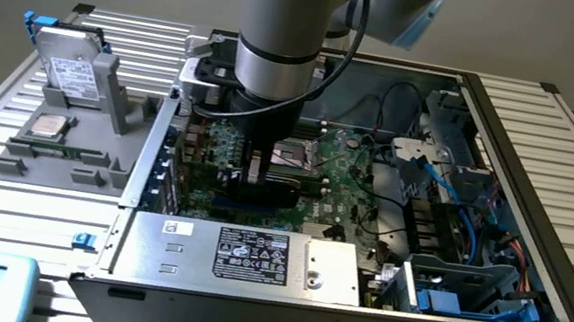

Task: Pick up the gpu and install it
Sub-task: 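Insert the gpu into the slot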

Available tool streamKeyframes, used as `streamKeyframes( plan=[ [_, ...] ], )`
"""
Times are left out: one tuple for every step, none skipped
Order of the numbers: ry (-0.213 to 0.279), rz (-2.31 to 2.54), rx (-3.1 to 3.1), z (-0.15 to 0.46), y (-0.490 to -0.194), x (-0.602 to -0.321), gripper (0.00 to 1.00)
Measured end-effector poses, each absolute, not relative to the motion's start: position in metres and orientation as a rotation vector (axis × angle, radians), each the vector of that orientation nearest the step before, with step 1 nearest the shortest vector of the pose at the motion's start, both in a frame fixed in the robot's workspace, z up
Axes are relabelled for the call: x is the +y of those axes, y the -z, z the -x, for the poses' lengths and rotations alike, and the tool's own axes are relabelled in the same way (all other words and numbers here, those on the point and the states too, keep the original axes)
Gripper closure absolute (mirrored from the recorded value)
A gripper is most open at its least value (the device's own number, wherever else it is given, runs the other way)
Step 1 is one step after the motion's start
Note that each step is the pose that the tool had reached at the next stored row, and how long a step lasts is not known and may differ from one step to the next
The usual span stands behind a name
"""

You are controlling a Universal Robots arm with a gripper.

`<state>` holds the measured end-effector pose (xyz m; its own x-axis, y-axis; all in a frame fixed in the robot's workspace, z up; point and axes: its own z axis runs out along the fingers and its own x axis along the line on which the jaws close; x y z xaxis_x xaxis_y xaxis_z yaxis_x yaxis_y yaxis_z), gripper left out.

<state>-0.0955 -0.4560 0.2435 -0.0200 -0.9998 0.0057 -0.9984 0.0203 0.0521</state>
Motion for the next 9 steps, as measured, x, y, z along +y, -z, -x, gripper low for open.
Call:
streamKeyframes(
  plan=[
    [0.052, -2.17, -2.214, 0.0955, -0.2435, -0.456, 0.71],
    [0.052, -2.17, -2.214, 0.0955, -0.2435, -0.456, 0.71],
    [0.052, -2.17, -2.214, 0.0955, -0.2435, -0.456, 0.71],
    [0.051, -2.17, -2.215, 0.0955, -0.2435, -0.456, 0.71],
    [0.05, -2.17, -2.214, 0.0954, -0.2434, -0.4559, 0.71],
    [0.048, -2.17, -2.214, 0.0954, -0.2433, -0.4559, 0.71],
    [0.047, -2.169, -2.213, 0.0955, -0.2434, -0.4559, 0.71],
    [0.046, -2.169, -2.213, 0.0958, -0.2435, -0.4559, 0.71],
    [0.045, -2.168, -2.213, 0.096, -0.2434, -0.4557, 0.71]
  ],
)
